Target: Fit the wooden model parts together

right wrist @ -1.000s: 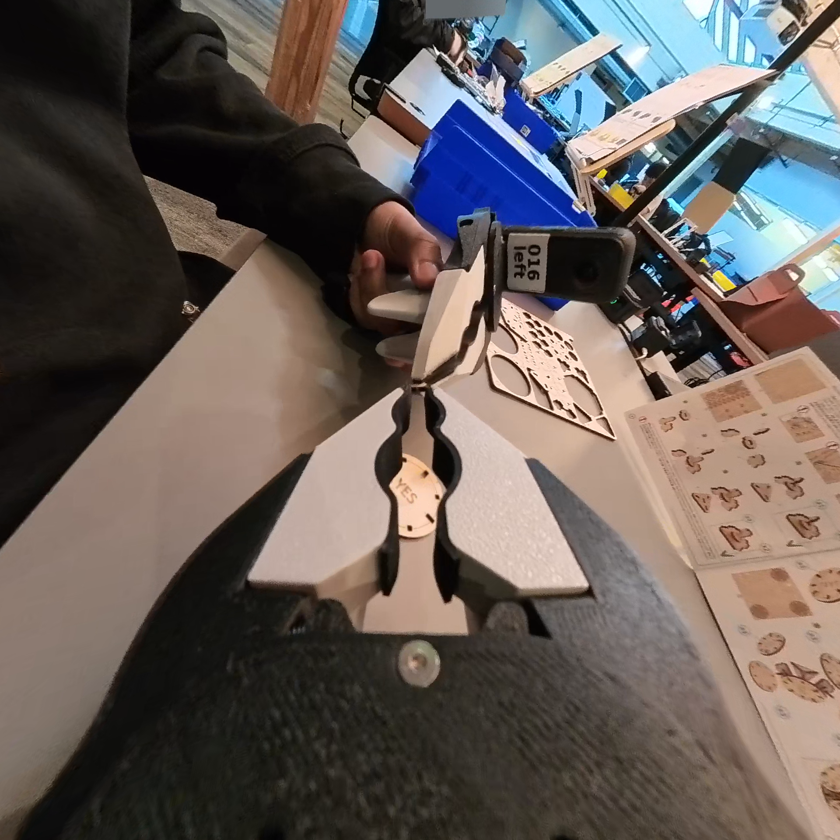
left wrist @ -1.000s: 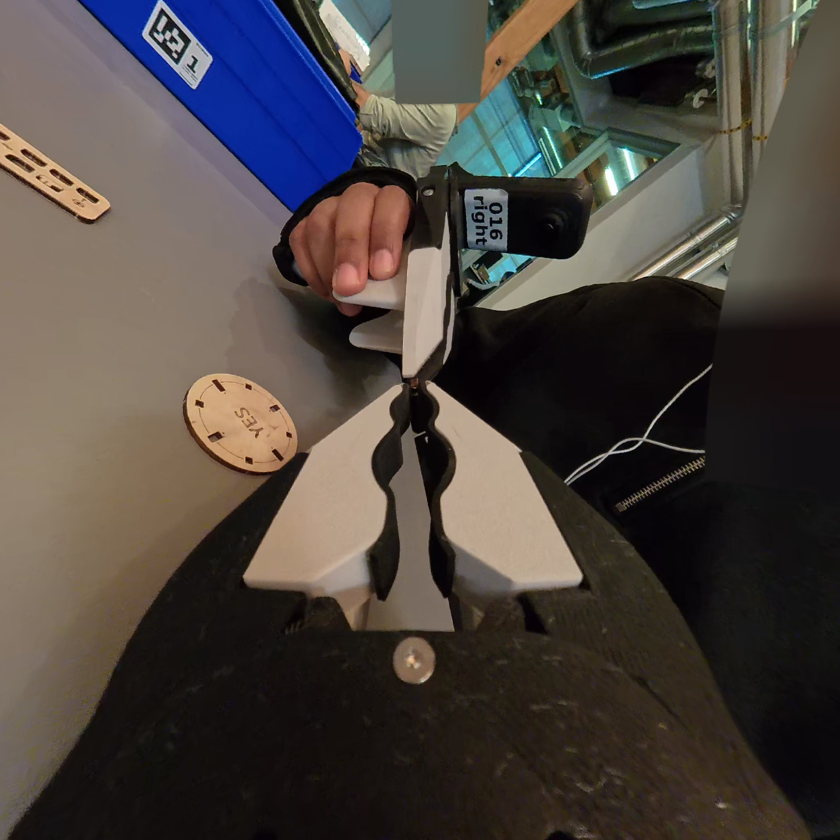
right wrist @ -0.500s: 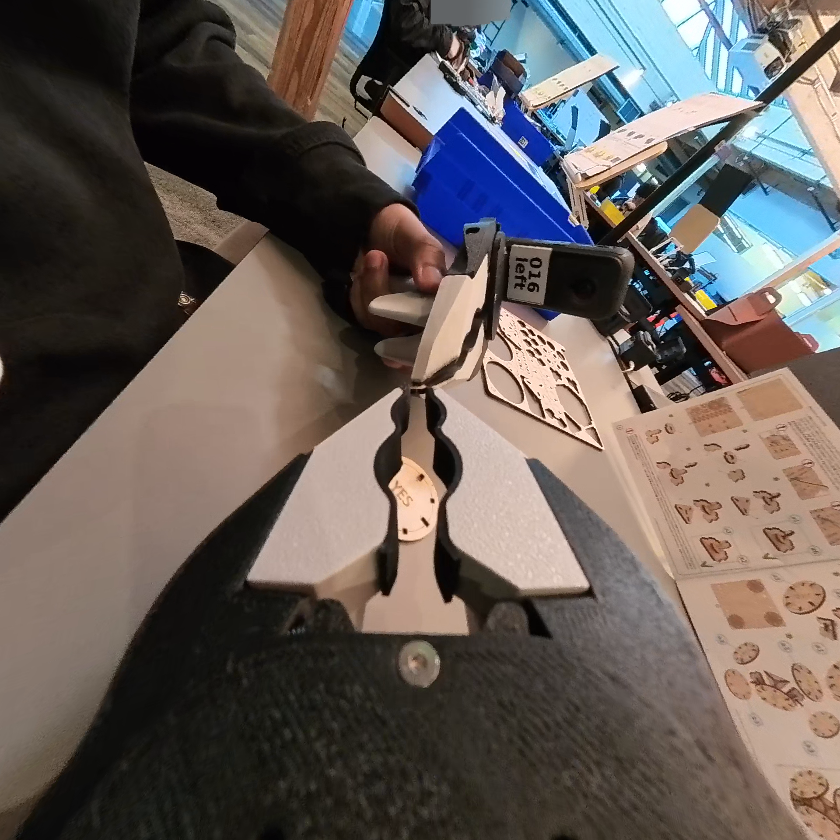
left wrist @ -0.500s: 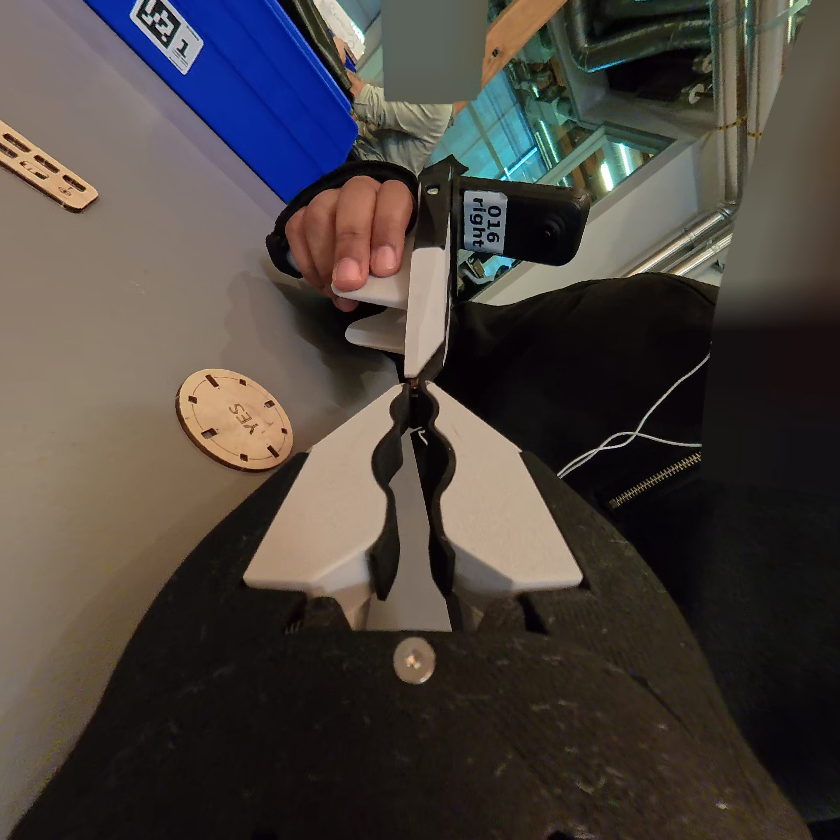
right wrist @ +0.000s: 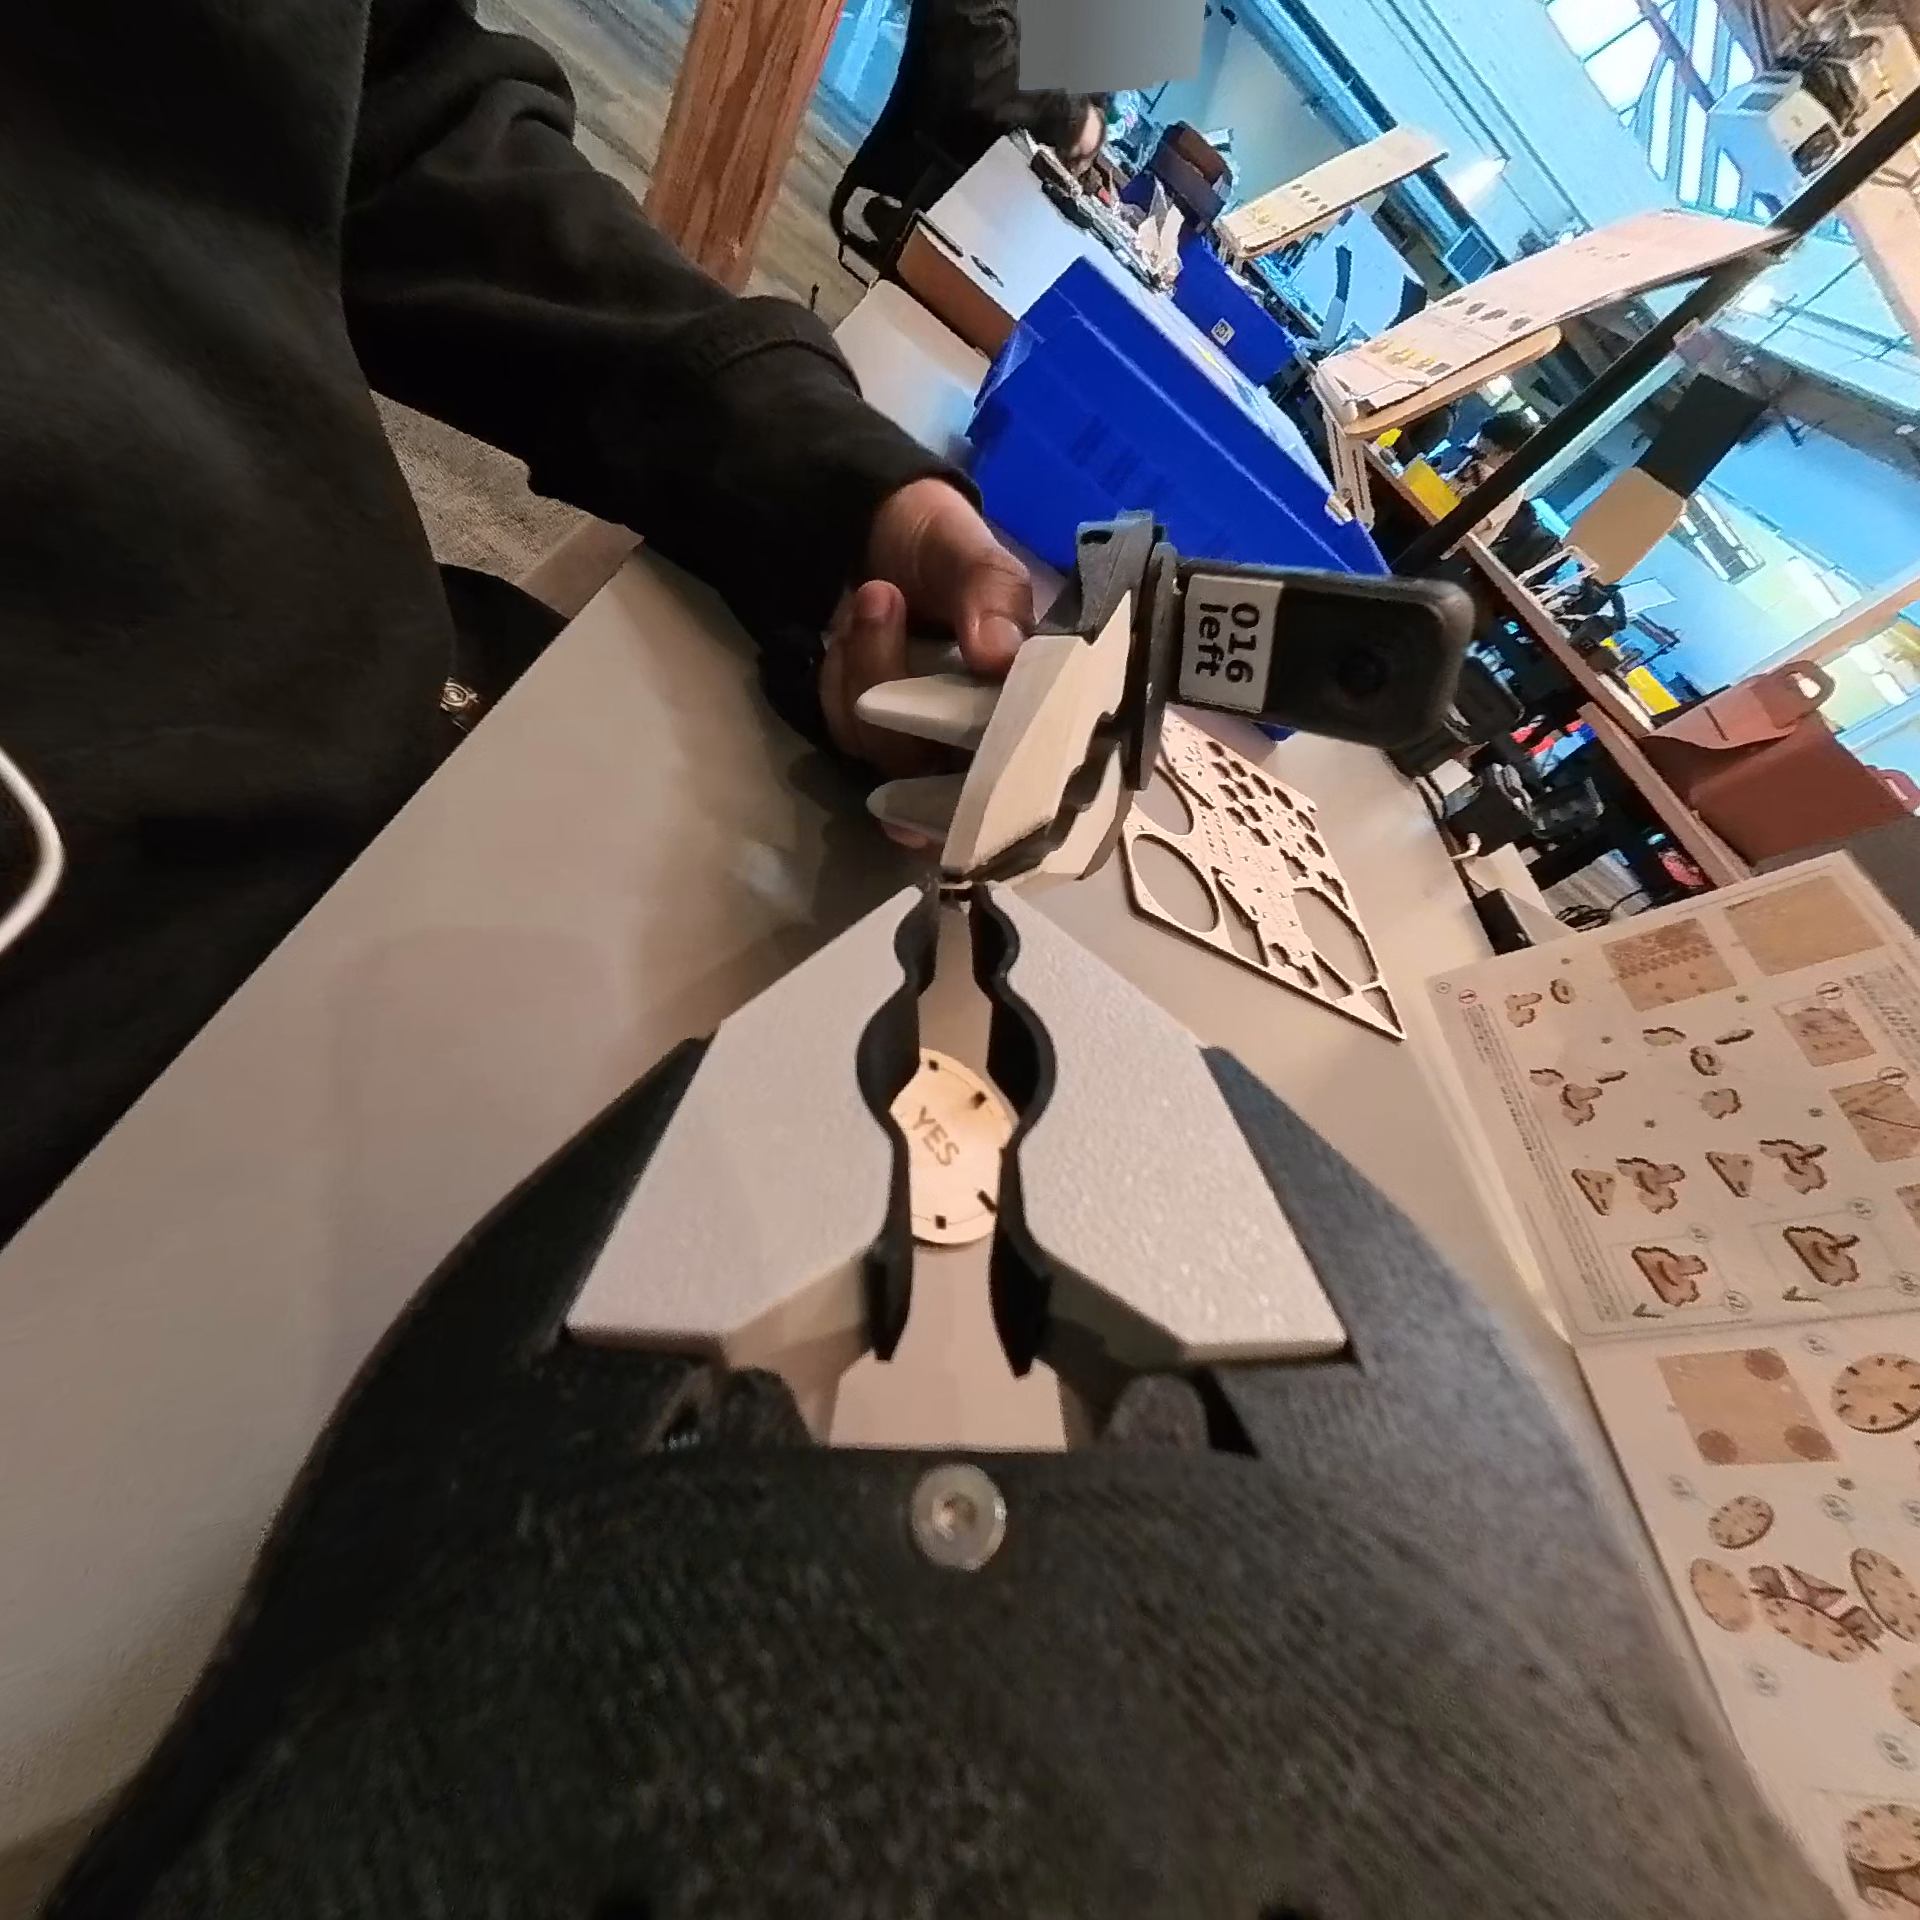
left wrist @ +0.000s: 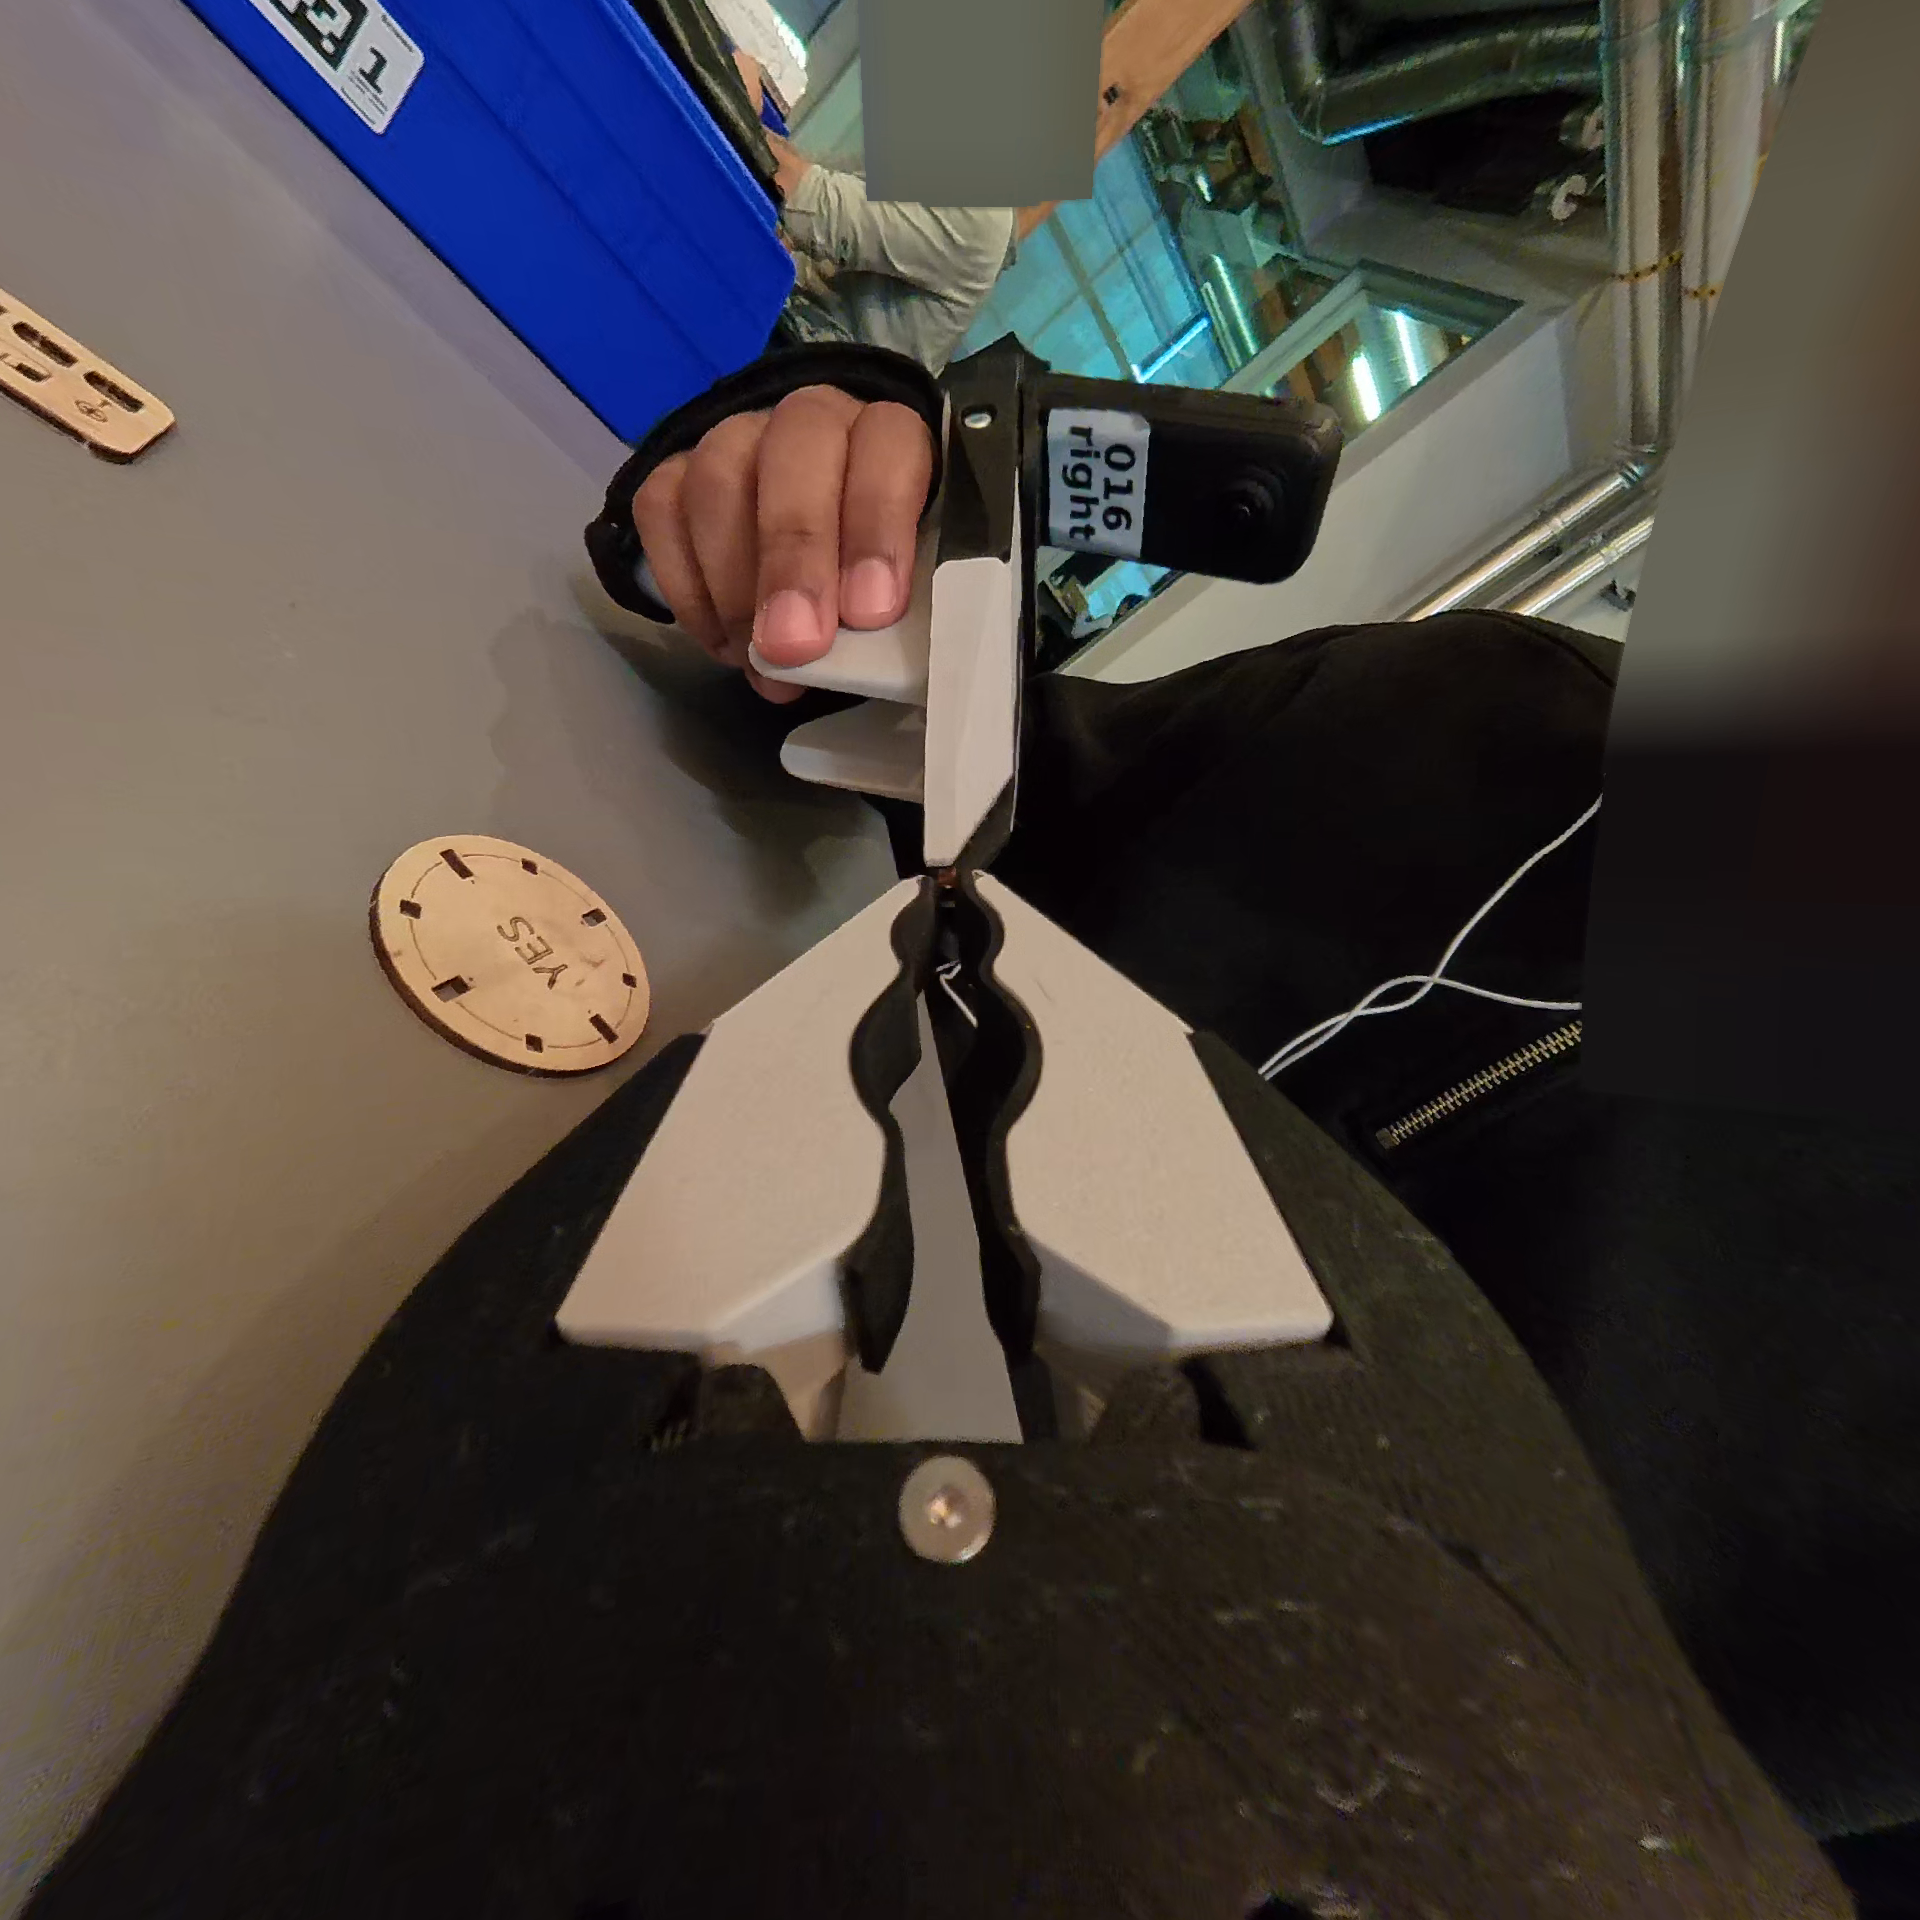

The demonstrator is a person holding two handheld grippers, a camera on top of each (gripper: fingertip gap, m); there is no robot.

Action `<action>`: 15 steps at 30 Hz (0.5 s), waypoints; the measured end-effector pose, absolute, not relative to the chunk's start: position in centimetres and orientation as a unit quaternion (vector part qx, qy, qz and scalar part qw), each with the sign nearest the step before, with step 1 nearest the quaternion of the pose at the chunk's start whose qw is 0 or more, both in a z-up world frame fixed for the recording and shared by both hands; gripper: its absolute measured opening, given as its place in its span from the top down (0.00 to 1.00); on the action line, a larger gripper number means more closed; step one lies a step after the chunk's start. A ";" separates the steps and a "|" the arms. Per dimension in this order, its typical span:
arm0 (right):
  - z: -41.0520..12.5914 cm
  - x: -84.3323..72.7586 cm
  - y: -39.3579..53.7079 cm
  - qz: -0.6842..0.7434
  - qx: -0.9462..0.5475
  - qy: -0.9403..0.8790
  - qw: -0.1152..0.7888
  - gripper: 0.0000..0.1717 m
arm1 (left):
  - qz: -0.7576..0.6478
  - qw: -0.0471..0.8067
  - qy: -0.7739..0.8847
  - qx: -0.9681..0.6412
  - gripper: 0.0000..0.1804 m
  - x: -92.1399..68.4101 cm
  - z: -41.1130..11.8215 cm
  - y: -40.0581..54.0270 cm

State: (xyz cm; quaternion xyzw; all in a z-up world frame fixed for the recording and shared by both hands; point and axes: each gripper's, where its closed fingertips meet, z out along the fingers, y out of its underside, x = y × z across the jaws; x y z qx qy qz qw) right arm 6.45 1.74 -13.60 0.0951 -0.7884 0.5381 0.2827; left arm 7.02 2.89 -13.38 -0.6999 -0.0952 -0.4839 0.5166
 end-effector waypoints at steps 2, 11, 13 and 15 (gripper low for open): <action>-13.5 6.4 1.8 0.539 0.089 -0.792 0.274 0.98 | -0.482 0.519 -0.095 -0.699 1.00 7.0 -13.3 2.9; -12.9 5.0 3.0 0.540 0.030 -0.801 0.258 0.98 | -0.445 0.552 -0.123 -0.694 0.90 5.3 -13.1 3.2; -13.1 4.5 3.5 0.536 0.009 -0.806 0.251 0.98 | -0.422 0.562 -0.133 -0.698 0.90 4.6 -13.2 3.3; -13.3 3.8 4.0 0.527 -0.009 -0.811 0.254 0.98 | -0.398 0.573 -0.147 -0.702 0.91 3.6 -13.3 3.3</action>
